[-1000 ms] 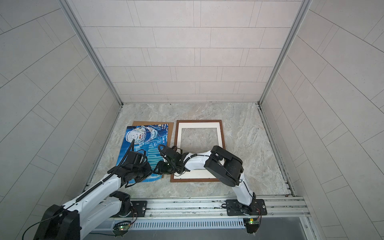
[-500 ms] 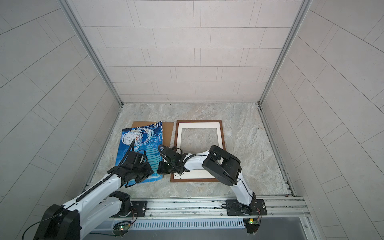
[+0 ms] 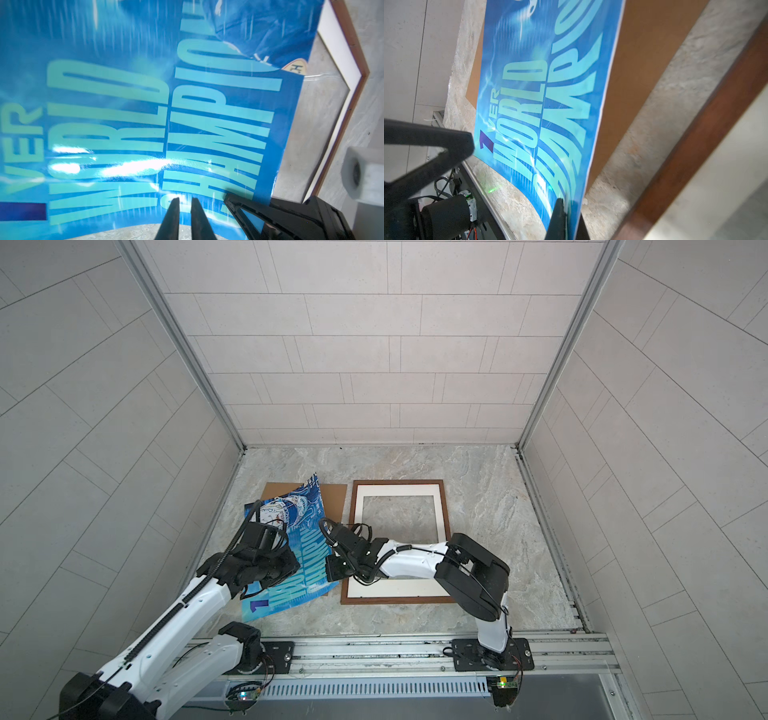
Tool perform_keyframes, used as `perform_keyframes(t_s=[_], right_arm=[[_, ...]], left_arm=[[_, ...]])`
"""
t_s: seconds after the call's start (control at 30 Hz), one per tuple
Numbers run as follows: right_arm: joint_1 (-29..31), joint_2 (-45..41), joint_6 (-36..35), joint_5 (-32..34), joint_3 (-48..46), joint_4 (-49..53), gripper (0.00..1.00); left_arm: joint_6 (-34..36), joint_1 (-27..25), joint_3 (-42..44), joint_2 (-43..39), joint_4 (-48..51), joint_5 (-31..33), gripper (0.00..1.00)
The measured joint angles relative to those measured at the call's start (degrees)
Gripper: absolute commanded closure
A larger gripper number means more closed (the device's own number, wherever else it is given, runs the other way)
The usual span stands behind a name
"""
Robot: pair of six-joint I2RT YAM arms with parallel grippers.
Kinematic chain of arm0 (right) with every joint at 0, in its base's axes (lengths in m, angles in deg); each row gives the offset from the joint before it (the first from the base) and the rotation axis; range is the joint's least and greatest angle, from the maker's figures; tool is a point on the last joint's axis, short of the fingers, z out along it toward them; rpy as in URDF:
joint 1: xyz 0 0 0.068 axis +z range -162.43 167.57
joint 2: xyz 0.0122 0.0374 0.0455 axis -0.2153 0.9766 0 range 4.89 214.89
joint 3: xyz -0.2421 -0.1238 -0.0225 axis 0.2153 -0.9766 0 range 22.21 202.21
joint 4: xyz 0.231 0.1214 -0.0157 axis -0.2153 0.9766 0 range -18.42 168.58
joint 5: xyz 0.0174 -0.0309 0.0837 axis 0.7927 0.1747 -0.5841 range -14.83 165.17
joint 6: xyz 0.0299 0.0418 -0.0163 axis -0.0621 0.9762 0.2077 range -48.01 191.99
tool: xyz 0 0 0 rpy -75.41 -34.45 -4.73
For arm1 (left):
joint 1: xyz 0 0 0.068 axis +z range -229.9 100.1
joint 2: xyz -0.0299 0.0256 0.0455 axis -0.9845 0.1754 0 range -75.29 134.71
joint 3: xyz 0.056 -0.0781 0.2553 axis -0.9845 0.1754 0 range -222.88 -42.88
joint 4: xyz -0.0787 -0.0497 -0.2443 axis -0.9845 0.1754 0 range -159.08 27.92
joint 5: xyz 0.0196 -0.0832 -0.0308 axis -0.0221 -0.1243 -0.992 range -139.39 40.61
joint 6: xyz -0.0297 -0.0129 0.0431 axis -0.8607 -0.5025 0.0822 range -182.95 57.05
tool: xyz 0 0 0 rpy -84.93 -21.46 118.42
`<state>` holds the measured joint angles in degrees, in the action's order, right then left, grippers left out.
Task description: Put the photo into the frame
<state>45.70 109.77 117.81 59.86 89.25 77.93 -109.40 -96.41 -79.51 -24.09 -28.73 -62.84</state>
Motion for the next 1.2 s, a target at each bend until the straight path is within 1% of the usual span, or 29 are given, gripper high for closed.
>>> perform_keyframes(t_s=[0.07,0.27,0.37,0.47,0.63,0.77,0.9,1.0,1.13,1.2], right_arm=[[-0.09,-2.67,-2.36,1.40,0.00,3.19,1.00],[-0.17,-8.59,-7.34,4.46,0.00,9.77,1.00],[-0.17,-9.14,-8.28,5.03,-0.20,10.49,1.00],[-0.04,-9.14,-8.57,5.33,-1.64,10.49,1.00],[0.87,-9.14,-9.55,6.73,-2.84,11.08,1.00],[2.21,-9.14,-10.84,8.28,-2.78,11.15,1.00],[3.37,-9.14,-11.93,9.44,-2.14,11.74,1.00],[4.52,-9.11,-12.98,10.69,-0.57,12.55,1.00],[6.19,-9.05,-14.38,12.33,1.68,13.62,1.00],[6.60,-8.83,-14.91,12.83,2.47,13.94,1.00]], left_arm=[[1.29,0.00,-3.06,1.40,0.81,-0.31,0.68],[6.05,0.02,-16.35,13.38,1.95,-2.45,0.40],[8.37,0.02,-21.79,19.78,2.01,-4.37,0.32],[10.75,0.04,-27.30,26.69,2.89,-4.96,0.28],[14.67,0.04,-36.46,37.92,4.79,-5.31,0.26],[16.33,0.04,-39.41,44.44,5.31,-5.64,0.26],[17.73,0.04,-41.97,49.35,6.78,-5.16,0.25],[18.91,0.04,-43.98,51.39,8.24,-3.87,0.26],[20.17,0.04,-45.18,51.89,9.70,-1.75,0.36],[20.68,0.04,-45.18,51.91,10.32,-0.94,0.44]])
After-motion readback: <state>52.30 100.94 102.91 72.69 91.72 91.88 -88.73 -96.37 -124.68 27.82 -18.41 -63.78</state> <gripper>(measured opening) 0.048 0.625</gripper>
